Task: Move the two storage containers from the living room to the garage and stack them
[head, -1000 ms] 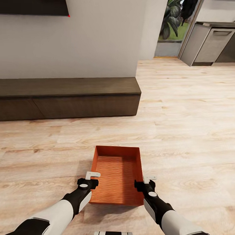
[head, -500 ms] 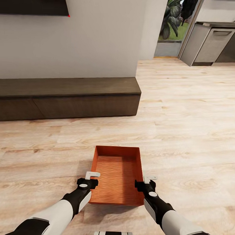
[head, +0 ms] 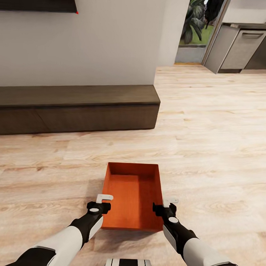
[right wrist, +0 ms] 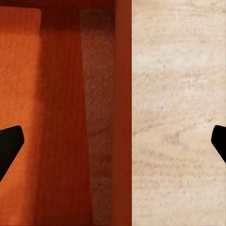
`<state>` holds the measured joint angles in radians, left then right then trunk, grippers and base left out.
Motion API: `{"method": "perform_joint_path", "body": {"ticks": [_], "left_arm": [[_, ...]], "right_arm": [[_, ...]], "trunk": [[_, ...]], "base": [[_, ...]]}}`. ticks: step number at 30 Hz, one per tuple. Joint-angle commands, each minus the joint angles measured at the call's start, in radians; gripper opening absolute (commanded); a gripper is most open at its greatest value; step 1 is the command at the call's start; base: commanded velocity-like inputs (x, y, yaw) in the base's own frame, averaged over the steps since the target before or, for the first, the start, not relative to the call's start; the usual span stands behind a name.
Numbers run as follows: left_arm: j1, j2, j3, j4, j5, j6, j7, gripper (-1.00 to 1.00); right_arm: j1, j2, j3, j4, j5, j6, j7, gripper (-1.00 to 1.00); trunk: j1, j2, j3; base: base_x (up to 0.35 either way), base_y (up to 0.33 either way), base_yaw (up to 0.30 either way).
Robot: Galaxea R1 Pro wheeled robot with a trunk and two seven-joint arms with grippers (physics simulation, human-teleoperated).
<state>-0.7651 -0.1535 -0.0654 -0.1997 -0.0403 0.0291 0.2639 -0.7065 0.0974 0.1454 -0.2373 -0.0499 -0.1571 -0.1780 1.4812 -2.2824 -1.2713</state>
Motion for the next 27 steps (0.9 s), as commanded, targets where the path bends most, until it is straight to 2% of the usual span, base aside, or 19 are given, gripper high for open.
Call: {"method": "perform_joint_path", "body": {"ticks": [1, 14, 27], "left_arm": [[0.000, 0.000, -0.007, -0.001, -0.004, 0.003, 0.006, 1.00], [0.000, 0.000, -0.005, -0.003, -0.002, 0.002, 0.006, 1.00], [0.000, 0.000, -0.004, -0.005, -0.001, 0.002, 0.007, 1.00]], "right_arm": [[-0.001, 0.000, 0.008, 0.002, -0.005, -0.003, -0.006, 1.00], [-0.001, -0.003, 0.008, 0.003, -0.008, 0.007, -0.006, 1.00], [-0.001, -0.012, 0.011, 0.003, 0.001, 0.010, 0.003, 1.00]], "trunk": [[0.004, -0.007, -0.004], [0.054, -0.098, -0.045], [0.054, -0.098, -0.045]], "base": [[0.000, 0.000, 0.000], [0.000, 0.000, 0.000], [0.000, 0.000, 0.000]]}}
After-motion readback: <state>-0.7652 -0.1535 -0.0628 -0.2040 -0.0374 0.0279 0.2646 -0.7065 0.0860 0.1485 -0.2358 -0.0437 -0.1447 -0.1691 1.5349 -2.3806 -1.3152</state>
